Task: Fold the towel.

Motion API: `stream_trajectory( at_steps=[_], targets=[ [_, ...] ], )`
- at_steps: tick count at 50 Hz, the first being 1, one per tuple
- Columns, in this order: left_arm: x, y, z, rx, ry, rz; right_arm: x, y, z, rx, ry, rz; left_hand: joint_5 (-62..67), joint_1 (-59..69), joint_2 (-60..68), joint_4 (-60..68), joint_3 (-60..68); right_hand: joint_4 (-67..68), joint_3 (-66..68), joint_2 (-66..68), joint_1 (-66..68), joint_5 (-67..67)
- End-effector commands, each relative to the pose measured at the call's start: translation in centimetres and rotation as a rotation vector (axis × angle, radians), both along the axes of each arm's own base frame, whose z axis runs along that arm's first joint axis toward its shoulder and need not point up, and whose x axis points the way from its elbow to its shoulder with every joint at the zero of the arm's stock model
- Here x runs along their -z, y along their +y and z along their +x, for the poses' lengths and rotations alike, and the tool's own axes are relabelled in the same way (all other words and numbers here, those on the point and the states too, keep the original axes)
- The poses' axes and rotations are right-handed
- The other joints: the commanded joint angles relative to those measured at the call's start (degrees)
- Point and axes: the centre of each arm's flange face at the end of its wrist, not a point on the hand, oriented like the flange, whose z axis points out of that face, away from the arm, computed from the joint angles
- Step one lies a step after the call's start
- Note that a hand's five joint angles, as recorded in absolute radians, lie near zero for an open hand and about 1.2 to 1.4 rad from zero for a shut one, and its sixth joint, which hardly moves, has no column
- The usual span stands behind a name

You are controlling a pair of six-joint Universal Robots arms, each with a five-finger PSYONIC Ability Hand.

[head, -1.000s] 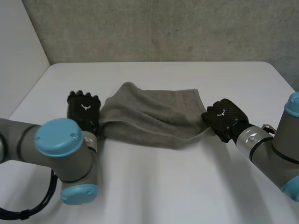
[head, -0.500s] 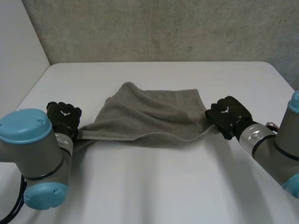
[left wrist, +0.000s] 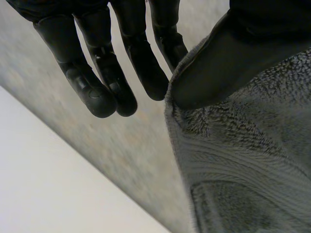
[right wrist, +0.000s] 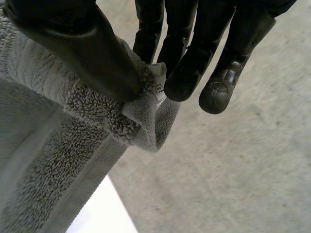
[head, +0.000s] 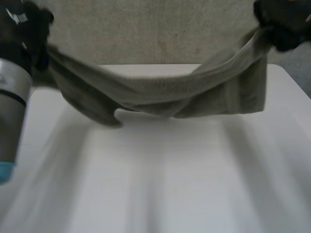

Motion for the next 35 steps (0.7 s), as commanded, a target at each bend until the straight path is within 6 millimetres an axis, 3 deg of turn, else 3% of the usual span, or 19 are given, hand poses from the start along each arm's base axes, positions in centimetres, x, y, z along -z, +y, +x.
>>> stream_trajectory(
  at_steps=[1,3,5,6,8,9,13,17,19,22,24,25,26,27,28,29,30,32,35],
  targets=[
    [-2.6,-0.2,-0.3,0.05,-0.035,0.039,-0.6,-1.8,-1.0,0.024,0.082,0.093,-16.18,-2.93,-6.99,-7.09,-8.38,3.33,3.27,6.15,4.44,4.15],
    [-1.4,-1.1,-0.8,0.053,-0.059,0.095,0.7,-2.6,-0.9,0.025,0.124,0.128,-16.18,-2.93,-6.99,-7.09,-8.38,3.33,3.27,6.15,4.44,4.15],
    [1.3,-2.8,-1.3,0.049,-0.107,0.209,3.1,-3.8,-0.2,0.015,0.208,0.178,-16.18,-2.93,-6.99,-7.09,-8.38,3.33,3.27,6.15,4.44,4.15],
    [1.3,-2.8,-1.3,0.049,-0.107,0.21,3.1,-3.8,-0.2,0.015,0.208,0.178,-16.18,-2.93,-6.99,-7.09,-8.38,3.33,3.27,6.15,4.44,4.15],
    [4.8,-5.1,-1.0,0.023,-0.152,0.338,6.1,-4.9,0.9,0.001,0.282,0.231,-16.18,-2.93,-6.99,-7.09,-8.38,3.33,3.27,6.15,4.44,4.15],
    [4.8,-5.1,-1.0,0.023,-0.153,0.339,6.1,-4.9,0.9,0.001,0.282,0.231,-16.18,-2.93,-6.99,-7.09,-8.38,3.33,3.27,6.15,4.44,4.15],
    [9.3,-8.2,-1.1,-0.003,-0.206,0.464,9.5,-6.9,2.0,0.027,0.342,0.276,-16.18,-2.93,-6.99,-7.09,-8.38,3.33,3.27,6.15,4.44,4.15],
    [10.2,-10.4,-1.7,-0.017,-0.23,0.453,10.1,-8.8,3.0,0.049,0.333,0.216,-16.18,-2.93,-6.99,-7.09,-8.38,3.33,3.27,6.15,4.44,4.15],
    [8.6,-12.4,-2.4,-0.027,-0.22,0.369,9.0,-10.9,4.2,0.081,0.287,0.073,-16.18,-2.93,-6.99,-7.09,-8.38,3.33,3.27,6.15,4.44,4.15],
    [6.9,-13.2,-2.8,-0.023,-0.19,0.304,7.7,-11.9,4.6,0.106,0.249,-0.024,-16.18,-2.93,-6.99,-7.09,-8.38,3.33,3.27,6.15,4.44,4.15],
    [2.1,-13.8,-3.5,-0.007,-0.095,0.134,3.5,-13.3,5.3,0.154,0.135,-0.274,-16.18,-2.93,-6.99,-7.09,-8.38,3.33,3.27,6.15,4.44,4.15],
    [2.0,-13.8,-3.5,-0.007,-0.094,0.133,3.5,-13.3,5.3,0.154,0.134,-0.276,-16.18,-2.93,-6.99,-7.09,-8.38,3.33,3.27,6.15,4.44,4.15],
    [-0.7,-13.8,-3.7,0.006,-0.019,0.037,1.8,-13.8,5.3,0.18,0.072,-0.397,-16.18,-2.93,-6.99,-7.09,-8.38,3.33,3.27,6.15,4.44,4.15],
    [-3.3,-13.6,-3.8,0.028,0.067,-0.055,0.0,-13.7,5.3,0.196,0.002,-0.505,-16.18,-2.93,-6.99,-7.09,-8.38,3.33,3.27,6.15,4.44,4.15],
    [-3.4,-13.6,-3.8,0.029,0.068,-0.056,0.0,-13.7,5.3,0.196,0.001,-0.506,-16.18,-2.93,-6.99,-7.09,-8.38,3.33,3.27,6.15,4.44,4.15],
    [-5.6,-13.2,-3.7,0.052,0.152,-0.13,-2.5,-12.7,4.9,0.206,-0.076,-0.614,-16.18,-2.93,-6.99,-7.09,-8.38,3.33,3.27,6.15,4.44,4.15],
    [-5.6,-13.2,-3.7,0.053,0.153,-0.131,-2.6,-12.7,4.9,0.206,-0.077,-0.615,-16.18,-2.93,-6.99,-7.09,-8.38,3.33,3.27,6.15,4.44,4.15],
    [-9.0,-12.0,-3.4,0.106,0.277,-0.234,-6.5,-10.2,3.5,0.198,-0.186,-0.74,-16.18,-2.93,-6.99,-7.09,-8.38,3.33,3.27,6.15,4.44,4.15],
    [-9.3,-12.0,-2.9,0.115,0.313,-0.234,-5.0,-10.3,3.4,0.179,-0.148,-0.649,-16.18,-2.93,-6.99,-7.09,-8.38,3.33,3.27,6.15,4.44,4.15]
  ],
)
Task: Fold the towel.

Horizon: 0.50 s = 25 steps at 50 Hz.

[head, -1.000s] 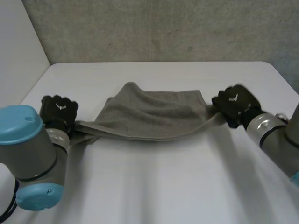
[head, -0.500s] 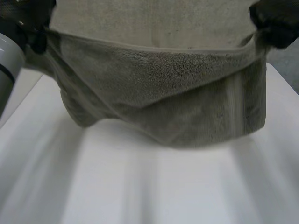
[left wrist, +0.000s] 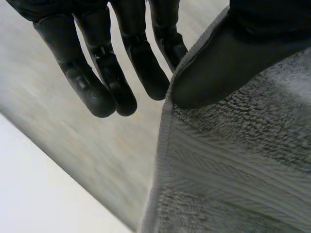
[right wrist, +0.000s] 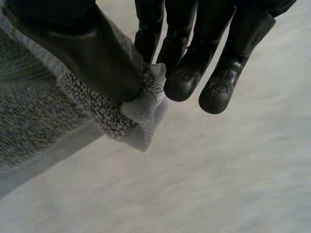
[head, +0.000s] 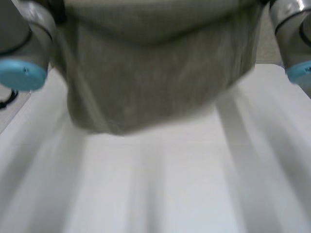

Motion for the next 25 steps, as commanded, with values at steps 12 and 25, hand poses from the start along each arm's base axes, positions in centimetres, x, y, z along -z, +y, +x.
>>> stream_trajectory(
  at_steps=[12,25],
  targets=[
    [7.5,0.7,0.8,0.143,0.084,0.217,8.7,2.1,-0.6,-0.104,0.081,0.417,-16.37,-2.93,-7.0,-7.09,-8.69,3.33,3.27,6.15,4.44,4.21],
    [21.1,6.4,1.7,0.152,-0.275,0.324,23.4,5.0,-1.2,-0.151,0.194,0.848,-16.37,-2.93,-7.0,-7.09,-8.69,3.33,3.27,6.15,4.44,4.21]
  ],
)
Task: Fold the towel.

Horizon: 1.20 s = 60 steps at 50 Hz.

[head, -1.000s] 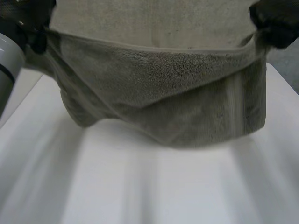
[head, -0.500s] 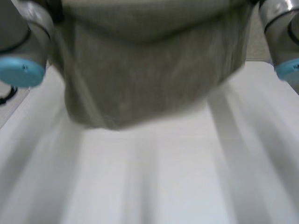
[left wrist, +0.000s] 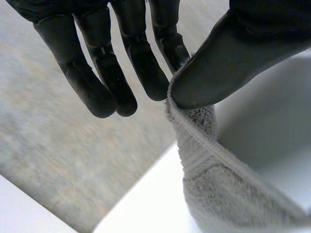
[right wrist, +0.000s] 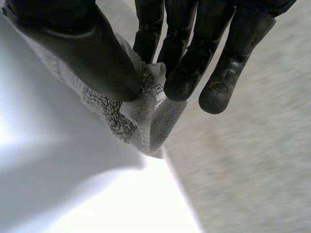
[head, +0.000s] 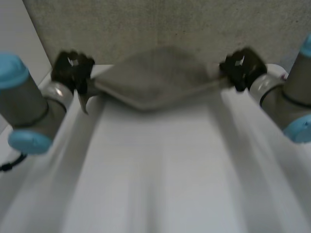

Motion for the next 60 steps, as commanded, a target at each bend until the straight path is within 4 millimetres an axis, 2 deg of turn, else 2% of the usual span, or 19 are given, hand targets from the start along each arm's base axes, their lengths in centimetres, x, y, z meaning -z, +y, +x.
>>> stream_trajectory(
  at_steps=[1,2,6,8,9,13,18,22,28,36,40,44,45,46,48,49,50,51,60],
  targets=[
    [5.8,3.5,0.6,0.022,-0.215,-0.004,7.1,1.6,-0.3,-0.029,0.055,0.202,-16.37,-2.93,-7.0,-7.09,-8.76,3.33,3.27,5.65,4.45,4.21],
    [6.3,3.8,0.7,0.022,-0.222,0.004,7.4,1.7,-0.6,-0.024,0.057,0.211,-16.37,-2.93,-7.0,-7.09,-8.76,3.33,3.27,5.65,4.45,4.21],
    [6.0,4.2,1.0,0.015,-0.222,0.002,7.2,2.0,-0.8,-0.018,0.058,0.214,-16.37,-2.93,-7.0,-7.09,-8.76,3.33,3.27,5.65,4.45,4.21],
    [4.9,4.5,1.4,0.005,-0.214,-0.02,5.4,2.5,-1.0,-0.018,0.043,0.187,-16.37,-2.93,-7.0,-7.09,-8.76,3.33,3.27,5.65,4.45,4.21],
    [4.8,4.5,1.4,0.005,-0.214,-0.02,5.4,2.5,-1.0,-0.018,0.043,0.187,-16.37,-2.93,-7.0,-7.09,-8.76,3.33,3.27,5.65,4.45,4.21],
    [3.8,5.0,2.1,-0.011,-0.208,-0.039,2.5,3.8,-1.5,-0.017,0.018,0.137,-16.37,-2.93,-7.0,-7.09,-8.76,3.33,3.27,5.65,4.45,4.21],
    [2.5,5.8,3.2,-0.035,-0.21,-0.064,0.5,5.1,-2.2,-0.005,0.008,0.099,-16.37,-2.93,-7.0,-7.09,-8.76,3.33,3.27,5.65,4.45,4.21],
    [2.1,6.7,3.4,-0.036,-0.209,-0.072,0.0,6.0,-2.7,0.004,0.009,0.096,-16.37,-2.93,-7.0,-7.09,-8.76,3.33,3.27,5.65,4.45,4.21],
    [1.7,7.6,4.2,-0.05,-0.208,-0.078,0.7,7.1,-4.0,0.036,0.018,0.131,-16.37,-2.93,-7.0,-7.09,-8.76,3.33,3.27,5.65,4.45,4.21],
    [3.1,7.6,4.3,-0.008,-0.218,-0.032,1.4,6.9,-5.7,0.084,0.021,0.162,-16.37,-2.93,-7.0,-7.09,-8.76,3.33,3.27,5.65,4.45,4.21],
    [6.1,7.2,4.0,0.013,-0.248,0.055,1.5,6.6,-6.1,0.101,0.021,0.165,-16.37,-2.93,-7.0,-7.09,-8.76,3.33,3.27,5.65,4.45,4.21],
    [7.5,7.0,3.9,0.02,-0.266,0.09,1.7,6.5,-6.3,0.105,0.021,0.171,-16.37,-2.93,-7.0,-7.09,-8.76,3.33,3.27,5.65,4.45,4.21],
    [7.9,6.8,3.9,0.022,-0.271,0.101,1.9,6.5,-6.4,0.106,0.022,0.179,-22.18,-8.74,-12.8,-12.9,-14.56,3.33,3.27,5.65,4.45,4.21],
    [7.9,6.8,3.9,0.022,-0.271,0.101,2.0,6.6,-6.4,0.104,0.024,0.183,-22.24,-8.8,-12.86,-12.96,-14.62,3.33,3.27,5.65,4.45,4.21],
    [8.8,6.7,3.9,0.023,-0.289,0.122,2.2,6.6,-6.4,0.104,0.025,0.189,-39.64,-26.19,-30.26,-30.35,-32.02,3.33,3.27,5.65,4.45,4.21],
    [8.8,6.7,3.9,0.023,-0.289,0.122,2.2,6.6,-6.4,0.104,0.025,0.189,-39.73,-26.29,-30.35,-30.45,-32.12,3.33,3.27,5.65,4.45,4.21],
    [9.0,6.8,3.9,0.026,-0.297,0.127,2.3,6.6,-6.4,0.102,0.026,0.192,-50.22,-36.78,-40.85,-40.94,-42.61,3.33,3.27,5.65,4.45,4.21],
    [9.1,6.8,3.9,0.027,-0.304,0.127,2.4,6.6,-6.4,0.102,0.026,0.195,-53.83,-40.38,-44.45,-44.54,-46.21,3.33,3.27,5.65,4.45,4.21],
    [9.1,7.2,4.0,0.029,-0.309,0.131,2.6,6.6,-6.3,0.102,0.03,0.198,-58.74,-45.3,-49.36,-49.46,-51.13,3.33,3.27,5.65,4.45,4.21]
  ],
)
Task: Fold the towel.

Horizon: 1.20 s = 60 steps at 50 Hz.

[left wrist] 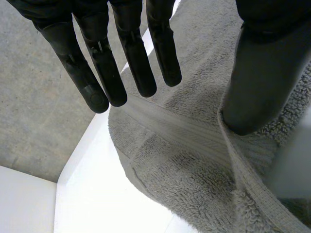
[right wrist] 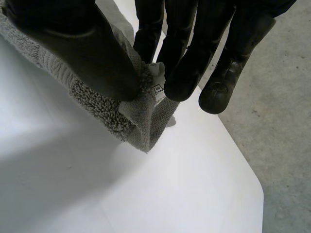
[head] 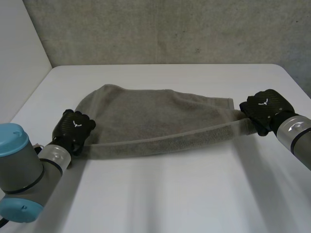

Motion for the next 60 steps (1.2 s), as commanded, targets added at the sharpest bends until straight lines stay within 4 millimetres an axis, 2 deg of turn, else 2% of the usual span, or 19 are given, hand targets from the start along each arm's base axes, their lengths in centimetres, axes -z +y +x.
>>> stream_trajectory(
  at_steps=[1,13,26,28,29,31,33,35,37,38,40,41,43,44,46,49,51,54,60],
  targets=[
    [0.1,0.6,0.1,0.001,-0.008,0.008,0.1,0.0,0.0,0.0,0.002,0.0,-17.94,-8.49,-8.3,-8.77,-8.07,3.33,3.27,5.64,4.45,4.21],
    [0.1,2.5,0.8,-0.005,-0.021,0.047,-0.1,-1.1,-1.3,0.053,0.006,-0.015,-20.3,-10.85,-10.66,-11.12,-10.42,3.33,3.27,5.64,4.45,4.21],
    [-0.2,2.8,2.3,-0.037,-0.087,0.027,-0.3,-1.4,-1.6,0.066,0.003,-0.021,-16.43,-6.98,-6.79,-7.26,-6.56,3.33,3.27,5.64,4.45,4.21],
    [-0.2,2.4,2.7,-0.047,-0.099,0.02,-0.3,-1.4,-1.6,0.066,0.003,-0.021,-1.22,8.23,8.41,7.95,8.65,3.33,3.27,5.64,4.45,4.21],
    [-0.2,2.4,2.7,-0.047,-0.099,0.02,-0.3,-1.4,-1.6,0.066,0.003,-0.021,-1.12,8.33,8.51,8.05,8.75,3.33,3.27,5.64,4.45,4.21],
    [-0.5,2.0,2.9,-0.058,-0.104,0.008,-0.4,-1.4,-1.6,0.067,-0.001,-0.023,24.62,34.07,34.26,33.79,34.5,3.33,3.27,5.64,4.45,4.21],
    [-0.7,1.8,2.9,-0.063,-0.105,-0.003,-0.5,-1.3,-1.7,0.068,-0.004,-0.024,24.76,34.21,34.4,33.93,34.63,3.33,3.27,5.64,4.45,4.21],
    [-1.3,1.6,3.0,-0.069,-0.104,-0.025,-0.6,-1.3,-1.6,0.067,-0.006,-0.026,24.76,34.21,34.4,33.93,34.63,3.33,3.27,5.64,4.45,4.21],
    [-3.6,1.1,3.3,-0.086,-0.078,-0.099,-1.2,-1.1,-1.5,0.063,-0.022,-0.039,24.76,34.21,34.4,33.93,34.63,3.33,3.27,5.64,4.45,4.21],
    [-3.6,1.1,3.3,-0.087,-0.078,-0.099,-1.2,-1.1,-1.5,0.063,-0.022,-0.039,24.76,34.21,34.4,33.93,34.63,3.33,3.27,5.64,4.45,4.21],
    [-6.6,1.0,3.9,-0.109,-0.054,-0.194,-2.2,-0.7,-1.4,0.063,-0.047,-0.055,24.76,34.21,34.4,33.93,34.63,3.33,3.27,5.64,4.45,4.21],
    [-6.6,1.0,3.9,-0.109,-0.054,-0.194,-2.2,-0.7,-1.4,0.063,-0.047,-0.055,24.76,34.21,34.4,33.93,34.63,3.33,3.27,5.64,4.45,4.21],
    [-9.3,1.2,4.5,-0.134,-0.018,-0.269,-2.6,-0.6,-1.5,0.069,-0.056,-0.052,24.76,34.21,34.4,33.93,34.63,3.33,3.27,5.64,4.45,4.21],
    [-9.3,1.2,4.5,-0.134,-0.018,-0.269,-2.7,-0.6,-1.5,0.069,-0.056,-0.052,24.76,34.21,34.4,33.93,34.63,3.33,3.27,5.64,4.45,4.21],
    [-11.4,1.9,4.8,-0.14,0.028,-0.301,-2.8,0.0,-1.7,0.063,-0.041,0.001,24.76,34.21,34.4,33.93,34.63,3.33,3.27,5.64,4.45,4.21],
    [-12.1,2.5,4.8,-0.128,0.039,-0.294,-3.2,0.6,-1.9,0.059,-0.028,0.038,24.76,34.21,34.4,33.93,34.63,3.33,3.27,5.64,4.45,4.21],
    [-12.8,3.8,4.7,-0.086,0.046,-0.258,-4.5,1.8,-2.7,0.039,-0.003,0.085,24.76,34.21,34.4,33.93,34.63,3.33,3.27,5.64,4.45,4.21],
    [-13.2,4.4,5.1,-0.058,0.046,-0.229,-5.9,2.8,-3.5,0.01,0.022,0.098,24.76,34.21,34.4,33.93,34.63,3.33,3.27,5.64,4.45,4.21],
    [-12.1,3.9,6.3,-0.047,0.049,-0.17,-7.1,2.8,-4.4,-0.028,0.026,0.092,24.76,34.21,34.4,33.93,34.63,3.33,3.27,5.64,4.45,4.21]
  ],
)
